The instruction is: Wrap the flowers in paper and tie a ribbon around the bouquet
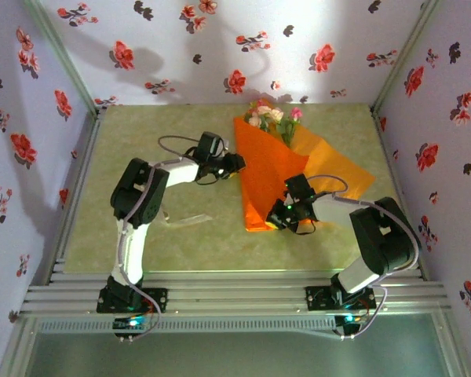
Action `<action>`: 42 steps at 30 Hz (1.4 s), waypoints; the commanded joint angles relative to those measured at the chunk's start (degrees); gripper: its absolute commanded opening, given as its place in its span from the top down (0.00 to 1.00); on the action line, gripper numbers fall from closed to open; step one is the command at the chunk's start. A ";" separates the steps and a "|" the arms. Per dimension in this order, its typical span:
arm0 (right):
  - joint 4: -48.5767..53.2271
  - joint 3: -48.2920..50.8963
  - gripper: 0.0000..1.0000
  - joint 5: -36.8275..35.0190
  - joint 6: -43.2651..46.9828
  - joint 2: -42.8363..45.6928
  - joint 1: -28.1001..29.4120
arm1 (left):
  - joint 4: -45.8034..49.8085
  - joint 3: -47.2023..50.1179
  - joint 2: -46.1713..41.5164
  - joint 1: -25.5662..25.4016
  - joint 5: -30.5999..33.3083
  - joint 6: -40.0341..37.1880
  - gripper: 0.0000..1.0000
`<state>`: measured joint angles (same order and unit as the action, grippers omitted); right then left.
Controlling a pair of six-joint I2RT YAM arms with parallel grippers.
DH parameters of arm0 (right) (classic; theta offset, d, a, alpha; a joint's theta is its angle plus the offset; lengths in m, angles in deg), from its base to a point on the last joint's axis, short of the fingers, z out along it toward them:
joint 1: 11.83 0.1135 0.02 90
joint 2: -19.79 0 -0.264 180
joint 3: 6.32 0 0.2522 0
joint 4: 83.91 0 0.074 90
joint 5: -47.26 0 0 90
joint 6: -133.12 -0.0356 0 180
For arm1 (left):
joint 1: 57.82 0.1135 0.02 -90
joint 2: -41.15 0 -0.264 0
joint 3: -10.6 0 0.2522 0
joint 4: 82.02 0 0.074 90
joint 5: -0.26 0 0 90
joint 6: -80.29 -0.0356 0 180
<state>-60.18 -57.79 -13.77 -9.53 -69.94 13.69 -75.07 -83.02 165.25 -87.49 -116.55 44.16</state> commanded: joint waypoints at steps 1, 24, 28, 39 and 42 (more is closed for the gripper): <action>6.50 3.10 0.99 -6.81 1.23 -4.45 -0.73 | -2.11 -3.30 3.58 1.76 -0.29 0.29 0.71; 10.21 -1.71 0.88 -4.19 2.74 -2.35 -0.95 | 14.92 -1.09 -7.89 1.88 3.03 3.07 0.59; 10.91 -2.90 0.80 -3.44 1.46 -0.12 -1.00 | 27.03 0.63 -12.00 -4.83 -0.30 4.90 0.67; 16.78 -8.03 0.68 -6.66 0.52 6.06 -1.13 | 12.22 13.47 -10.16 -13.13 -2.91 21.03 0.76; 20.14 -7.57 0.69 -10.99 0.96 9.71 -1.95 | 16.61 13.05 -8.66 -13.13 -1.58 17.67 0.78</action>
<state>-45.31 -64.94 -19.81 -8.32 -63.69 12.79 -60.07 -69.71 154.80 -100.78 -119.87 62.17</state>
